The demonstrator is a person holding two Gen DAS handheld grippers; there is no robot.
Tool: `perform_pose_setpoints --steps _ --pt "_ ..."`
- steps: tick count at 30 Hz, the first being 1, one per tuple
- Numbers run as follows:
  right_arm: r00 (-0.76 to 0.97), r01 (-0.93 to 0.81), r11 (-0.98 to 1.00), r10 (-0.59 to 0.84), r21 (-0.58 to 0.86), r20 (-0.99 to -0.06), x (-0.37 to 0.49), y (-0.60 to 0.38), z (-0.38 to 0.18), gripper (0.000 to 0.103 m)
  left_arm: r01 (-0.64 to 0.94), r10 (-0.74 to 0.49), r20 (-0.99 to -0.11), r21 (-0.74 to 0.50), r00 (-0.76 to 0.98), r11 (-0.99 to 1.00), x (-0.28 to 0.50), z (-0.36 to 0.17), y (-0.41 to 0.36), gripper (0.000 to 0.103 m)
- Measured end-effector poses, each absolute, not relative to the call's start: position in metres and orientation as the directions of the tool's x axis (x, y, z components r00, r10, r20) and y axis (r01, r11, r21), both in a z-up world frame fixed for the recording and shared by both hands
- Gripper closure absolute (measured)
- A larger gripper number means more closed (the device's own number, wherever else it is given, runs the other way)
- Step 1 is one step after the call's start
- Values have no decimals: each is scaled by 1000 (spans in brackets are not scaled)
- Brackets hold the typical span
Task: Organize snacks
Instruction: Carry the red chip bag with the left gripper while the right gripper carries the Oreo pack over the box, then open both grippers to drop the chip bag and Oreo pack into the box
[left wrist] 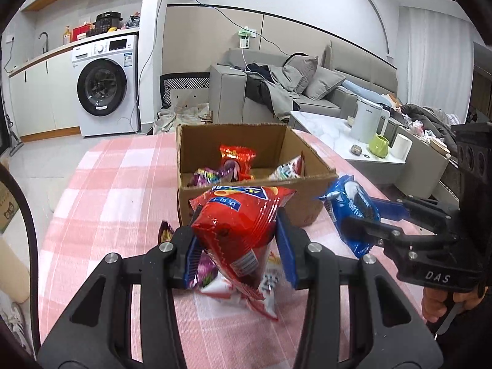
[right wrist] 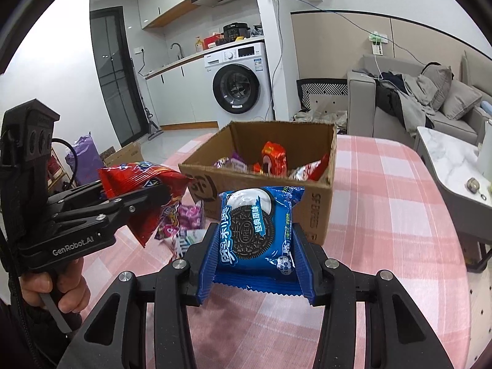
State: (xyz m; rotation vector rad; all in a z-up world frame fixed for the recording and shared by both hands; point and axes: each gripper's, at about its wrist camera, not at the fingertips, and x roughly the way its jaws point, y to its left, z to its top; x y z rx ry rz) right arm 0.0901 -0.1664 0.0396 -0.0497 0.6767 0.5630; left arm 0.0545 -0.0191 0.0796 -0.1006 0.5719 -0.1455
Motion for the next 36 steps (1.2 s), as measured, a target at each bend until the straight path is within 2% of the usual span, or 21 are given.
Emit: perform_pose_setpoints --steps 12,36 --pt "647 -514 844 498 152 -577 118 -160 58 57 89 -139 -532 -119 835 989 102 89 -18 63" --pt "649 -477 862 478 174 -591 195 -144 52 57 45 -92 -547 -100 832 994 203 82 2 63"
